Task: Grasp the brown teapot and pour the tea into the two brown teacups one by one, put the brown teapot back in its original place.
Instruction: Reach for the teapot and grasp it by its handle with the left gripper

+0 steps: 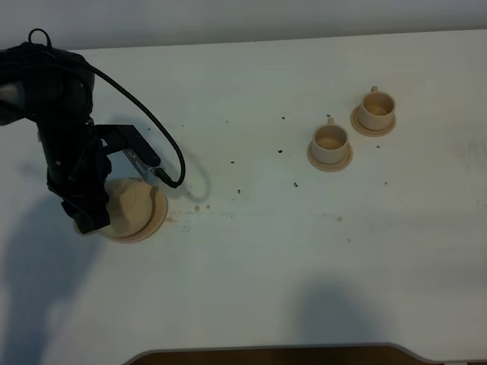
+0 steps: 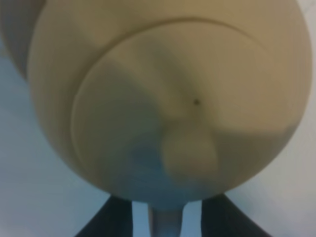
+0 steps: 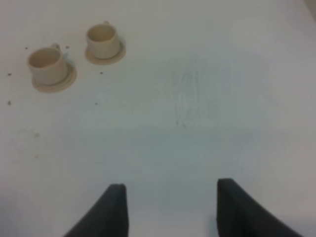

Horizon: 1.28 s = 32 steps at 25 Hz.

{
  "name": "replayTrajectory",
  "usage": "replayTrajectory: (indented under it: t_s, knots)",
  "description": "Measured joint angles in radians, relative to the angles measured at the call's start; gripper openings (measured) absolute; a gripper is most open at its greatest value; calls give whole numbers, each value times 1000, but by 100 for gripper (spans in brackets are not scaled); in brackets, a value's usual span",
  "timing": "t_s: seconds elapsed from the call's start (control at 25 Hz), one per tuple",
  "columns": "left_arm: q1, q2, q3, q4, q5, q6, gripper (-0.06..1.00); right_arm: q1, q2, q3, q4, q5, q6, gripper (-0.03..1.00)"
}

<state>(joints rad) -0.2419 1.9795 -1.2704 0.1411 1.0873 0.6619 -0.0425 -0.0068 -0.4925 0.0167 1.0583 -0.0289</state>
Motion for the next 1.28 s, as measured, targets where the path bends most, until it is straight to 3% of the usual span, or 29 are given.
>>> replayTrajectory:
  t_s: [0.36,0.76,1.28]
  knots:
    - [0,0,0,-2,-7,11,30,0,0,0,0,0,-1,44]
    - [0,1,0,-3,-10,32,12,0,0,0,0,0,0,44]
    - [0,-29,0,-14,-37,70,12,0,0,0,0,0,0,43]
